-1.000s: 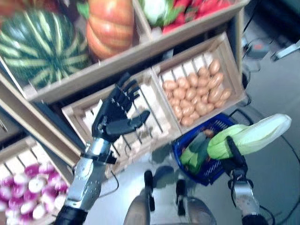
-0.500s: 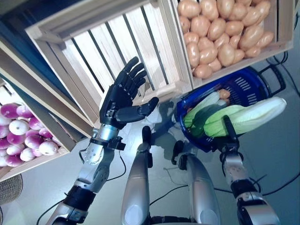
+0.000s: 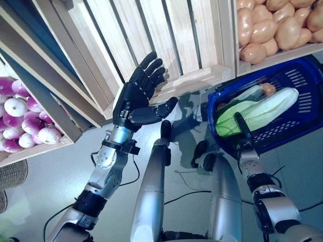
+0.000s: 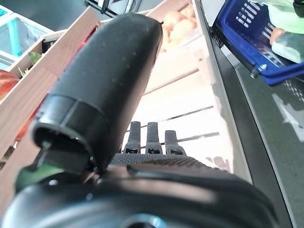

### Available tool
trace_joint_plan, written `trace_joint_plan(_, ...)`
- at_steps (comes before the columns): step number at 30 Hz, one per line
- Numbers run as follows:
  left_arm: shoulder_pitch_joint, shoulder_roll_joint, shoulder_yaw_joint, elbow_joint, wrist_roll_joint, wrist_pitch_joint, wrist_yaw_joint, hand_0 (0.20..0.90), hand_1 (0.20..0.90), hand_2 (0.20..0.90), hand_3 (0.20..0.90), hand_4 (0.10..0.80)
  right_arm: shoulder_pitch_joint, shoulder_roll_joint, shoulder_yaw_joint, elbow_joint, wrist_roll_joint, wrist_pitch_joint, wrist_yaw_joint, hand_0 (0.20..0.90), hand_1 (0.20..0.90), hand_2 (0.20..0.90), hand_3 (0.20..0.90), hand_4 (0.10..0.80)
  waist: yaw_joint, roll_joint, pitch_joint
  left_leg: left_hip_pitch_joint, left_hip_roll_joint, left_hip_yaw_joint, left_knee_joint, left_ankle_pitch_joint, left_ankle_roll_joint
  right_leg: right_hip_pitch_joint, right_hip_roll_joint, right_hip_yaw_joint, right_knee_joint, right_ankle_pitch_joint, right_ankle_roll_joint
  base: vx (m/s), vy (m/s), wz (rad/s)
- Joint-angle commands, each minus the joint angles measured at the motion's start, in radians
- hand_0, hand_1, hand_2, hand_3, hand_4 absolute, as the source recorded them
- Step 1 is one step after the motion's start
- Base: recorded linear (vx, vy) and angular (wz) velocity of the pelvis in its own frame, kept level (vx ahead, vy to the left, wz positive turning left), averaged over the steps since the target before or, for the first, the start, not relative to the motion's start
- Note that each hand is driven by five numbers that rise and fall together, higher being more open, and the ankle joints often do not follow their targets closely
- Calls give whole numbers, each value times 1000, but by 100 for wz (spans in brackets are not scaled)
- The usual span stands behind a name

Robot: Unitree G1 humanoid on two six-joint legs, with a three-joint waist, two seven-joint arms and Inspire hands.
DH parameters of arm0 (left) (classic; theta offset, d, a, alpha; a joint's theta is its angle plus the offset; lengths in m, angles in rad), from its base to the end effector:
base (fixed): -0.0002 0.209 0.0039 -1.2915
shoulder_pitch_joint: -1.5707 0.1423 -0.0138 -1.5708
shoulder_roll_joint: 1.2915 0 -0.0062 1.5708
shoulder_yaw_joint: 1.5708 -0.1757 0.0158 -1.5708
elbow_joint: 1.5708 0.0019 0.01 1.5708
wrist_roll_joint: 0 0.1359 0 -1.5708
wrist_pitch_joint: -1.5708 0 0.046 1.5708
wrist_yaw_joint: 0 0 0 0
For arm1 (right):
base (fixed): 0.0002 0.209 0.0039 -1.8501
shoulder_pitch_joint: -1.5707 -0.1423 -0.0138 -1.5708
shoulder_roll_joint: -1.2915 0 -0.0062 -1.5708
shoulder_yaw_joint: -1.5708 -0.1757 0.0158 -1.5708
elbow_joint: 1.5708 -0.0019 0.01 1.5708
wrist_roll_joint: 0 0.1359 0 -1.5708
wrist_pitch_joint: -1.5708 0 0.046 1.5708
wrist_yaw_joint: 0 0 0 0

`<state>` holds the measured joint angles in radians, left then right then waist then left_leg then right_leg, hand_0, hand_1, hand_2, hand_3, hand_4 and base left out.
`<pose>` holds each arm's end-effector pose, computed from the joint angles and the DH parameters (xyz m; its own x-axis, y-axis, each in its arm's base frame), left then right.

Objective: Put vegetables into the basket

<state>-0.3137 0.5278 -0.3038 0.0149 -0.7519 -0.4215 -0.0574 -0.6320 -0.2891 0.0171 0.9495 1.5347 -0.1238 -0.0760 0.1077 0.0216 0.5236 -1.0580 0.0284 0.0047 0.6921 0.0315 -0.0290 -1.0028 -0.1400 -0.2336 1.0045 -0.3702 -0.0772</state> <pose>0.2433 0.1773 0.1303 0.8055 -0.2808 0.5218 0.3967 0.9097 -0.1229 0.2980 -0.2089 0.0511 0.9187 -0.2235 -0.3256 0.3826 0.2990 0.8742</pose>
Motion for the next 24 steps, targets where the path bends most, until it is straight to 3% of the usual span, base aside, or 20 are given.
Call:
trace_joint_plan(1, -24, -20, 42, -153, 1, -72, -18, 900, 900, 900, 900, 800, 22, -92, -11, -12, -51, 3, -76, 300, 300, 300, 300, 400, -4, 65, -4, -6, -38, 3, 103, -163, 38, -3, 16, 36, -107, 186, 52, 43, -21, -1)
trace_joint_plan(2, -22, -13, 43, -155, -6, -60, -30, 900, 900, 900, 900, 800, 17, -102, -19, 4, -44, 7, -95, 526, 526, 526, 526, 551, -1, 66, -4, -10, -40, 3, 110, -167, 39, -6, 14, 34, -100, 184, 51, 36, -32, -1)
trace_joint_plan(3, -22, -10, 44, -156, -8, -56, -34, 900, 900, 900, 900, 800, 16, -104, -22, 7, -41, 9, -98, 646, 646, 646, 646, 631, 0, 65, -4, -11, -40, 2, 112, -168, 40, -7, 13, 33, -97, 184, 51, 47, -54, 0)
trace_joint_plan(4, -19, -2, 45, -162, -20, -39, -50, 900, 900, 900, 900, 800, 10, -112, -36, 14, -37, 19, -127, 900, 900, 900, 900, 800, 3, 65, -4, -11, -41, 2, 116, -171, 40, -5, 10, 30, -94, 184, 52, 44, -46, 0)
trace_joint_plan(16, 2, 21, 31, -176, -25, -3, -102, 900, 900, 900, 900, 800, 0, -95, -110, 38, -28, -85, -355, 900, 900, 900, 900, 800, 17, 62, -4, 43, -37, 5, 127, -193, 40, 56, 7, 16, -111, 190, 57, 31, -26, 2)
trace_joint_plan(17, -1, 24, 30, -177, -27, -3, -105, 900, 900, 900, 900, 800, -6, -93, -115, 45, -24, -92, -364, 900, 900, 900, 900, 800, 18, 63, -4, 34, -32, 12, 114, -166, 43, 52, 5, 5, -127, 210, 46, 46, -16, 1)
trace_joint_plan(19, 3, 26, 26, -174, -35, -5, -109, 900, 900, 900, 900, 800, -4, -91, -117, 50, -27, -98, -377, 900, 900, 900, 900, 800, 18, 64, -4, 65, -32, 9, 106, -181, 35, 83, 8, 16, -139, 198, 57, 14, -5, 2)
trace_joint_plan(20, 3, 31, 28, -178, -43, -2, -115, 900, 900, 900, 900, 800, -8, -91, -119, 45, -23, -113, -386, 900, 900, 900, 900, 800, 18, 65, -4, 71, -24, 17, 78, -153, 37, 90, 5, 6, -168, 217, 47, -46, -8, 5)
trace_joint_plan(24, 15, 32, 33, -184, -37, 1, -139, 900, 900, 900, 900, 800, -3, -81, -121, 30, -11, -143, -393, 900, 900, 900, 900, 800, 15, 64, -4, 140, -20, 15, 1, -126, 20, 161, 13, 15, -258, 233, 52, -3, -3, 7)
